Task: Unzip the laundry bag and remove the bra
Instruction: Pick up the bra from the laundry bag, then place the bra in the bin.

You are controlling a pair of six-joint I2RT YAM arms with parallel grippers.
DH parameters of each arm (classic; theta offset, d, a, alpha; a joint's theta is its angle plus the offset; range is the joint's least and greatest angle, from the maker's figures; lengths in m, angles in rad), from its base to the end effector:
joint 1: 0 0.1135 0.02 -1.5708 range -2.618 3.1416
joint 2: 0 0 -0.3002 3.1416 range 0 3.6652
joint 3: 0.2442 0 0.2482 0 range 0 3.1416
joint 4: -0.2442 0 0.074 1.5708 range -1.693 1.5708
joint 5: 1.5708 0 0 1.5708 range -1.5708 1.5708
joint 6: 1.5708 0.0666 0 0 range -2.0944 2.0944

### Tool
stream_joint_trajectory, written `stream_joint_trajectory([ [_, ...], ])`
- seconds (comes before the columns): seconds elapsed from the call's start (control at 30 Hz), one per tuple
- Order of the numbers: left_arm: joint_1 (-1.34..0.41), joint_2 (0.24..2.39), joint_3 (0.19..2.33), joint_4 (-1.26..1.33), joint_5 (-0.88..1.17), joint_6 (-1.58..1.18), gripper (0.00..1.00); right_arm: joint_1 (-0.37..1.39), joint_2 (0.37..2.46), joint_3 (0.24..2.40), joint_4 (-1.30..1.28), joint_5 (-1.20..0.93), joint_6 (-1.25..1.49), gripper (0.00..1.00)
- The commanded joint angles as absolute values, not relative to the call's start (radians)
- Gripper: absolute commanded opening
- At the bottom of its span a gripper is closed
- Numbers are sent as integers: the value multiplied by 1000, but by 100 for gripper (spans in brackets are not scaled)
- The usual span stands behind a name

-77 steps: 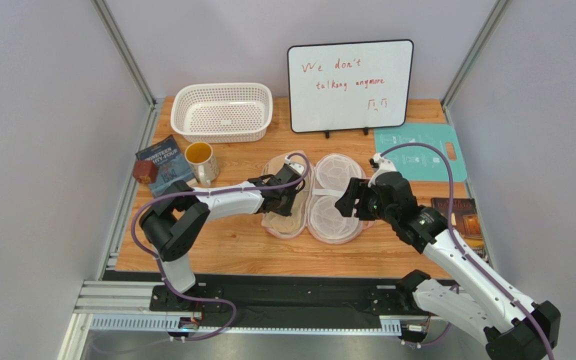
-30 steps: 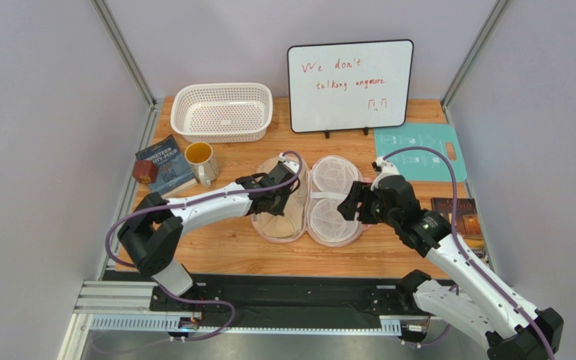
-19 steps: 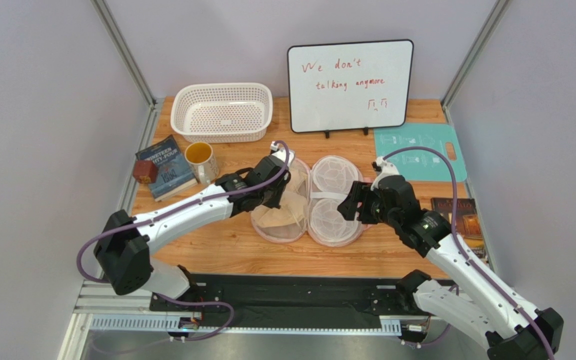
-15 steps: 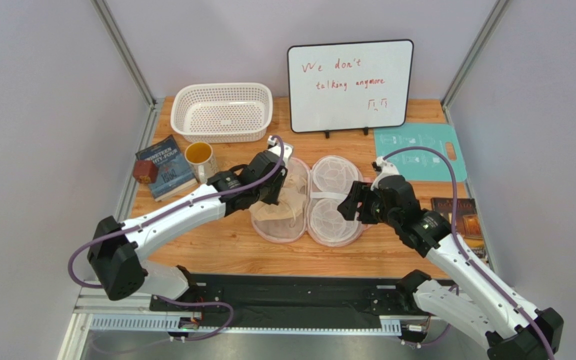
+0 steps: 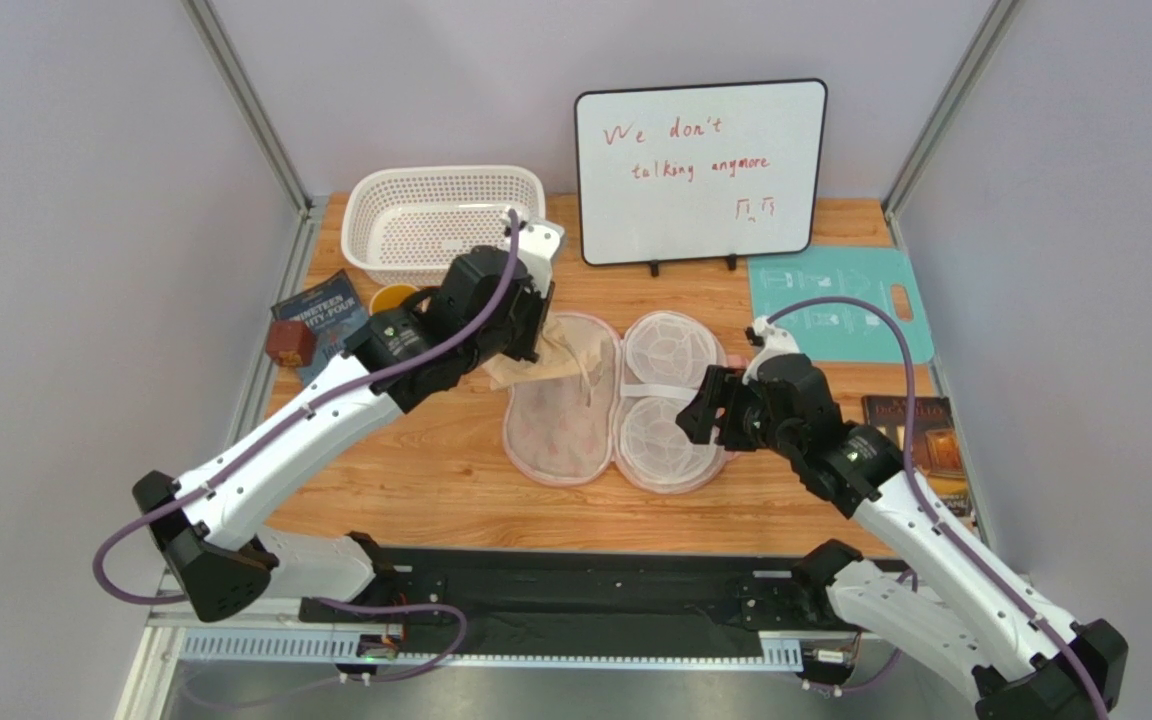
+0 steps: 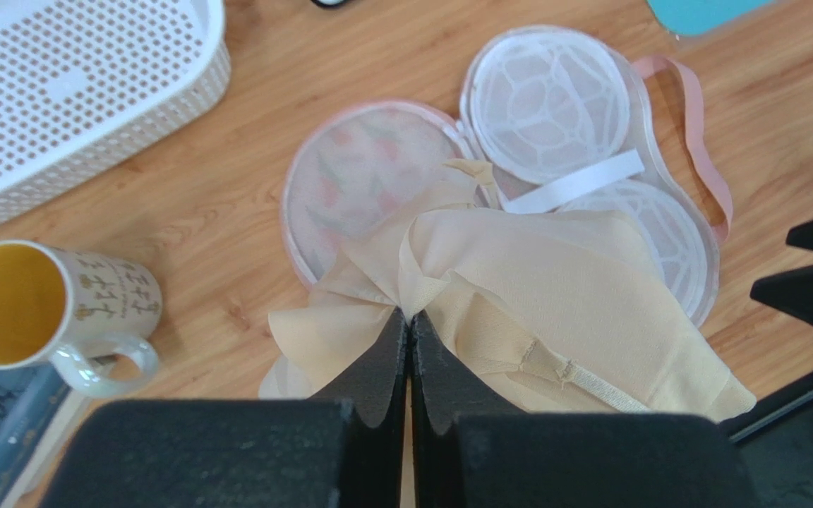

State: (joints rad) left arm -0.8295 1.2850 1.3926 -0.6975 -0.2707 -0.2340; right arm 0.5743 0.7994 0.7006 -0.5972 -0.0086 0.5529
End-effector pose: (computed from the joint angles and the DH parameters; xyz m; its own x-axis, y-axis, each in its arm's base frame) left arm 0.2044 -0.1969 0.4102 -0.4954 0.2103 -0.8428 0.4583 0.8875 -0.0480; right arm 0.1375 0.0897 0.2745 -0.7463 0.1426 -0.6502 -0.1843 0.8943 0.4077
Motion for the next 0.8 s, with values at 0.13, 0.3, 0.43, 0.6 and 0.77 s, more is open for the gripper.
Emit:
stream_joint_trajectory([
  [0.13, -660, 1310, 1663, -798, -203, -124, 0, 574, 759, 706, -597, -2, 549, 70],
  [0.3, -519, 1429, 1853, -842, -118, -92, 0, 575, 756, 709, -598, -2, 548, 70],
  [0.43, -389, 1544, 1989, -873, -63, -90, 0, 574, 747, 710, -600, -3, 545, 71],
  [0.6, -304, 1705, 2195, -907, -29, -83, 0, 574, 738, 712, -612, -2, 537, 71],
  [0.77, -241, 1842, 2330, -902, -26, -77, 0, 572, 739, 718, -615, -15, 540, 71],
])
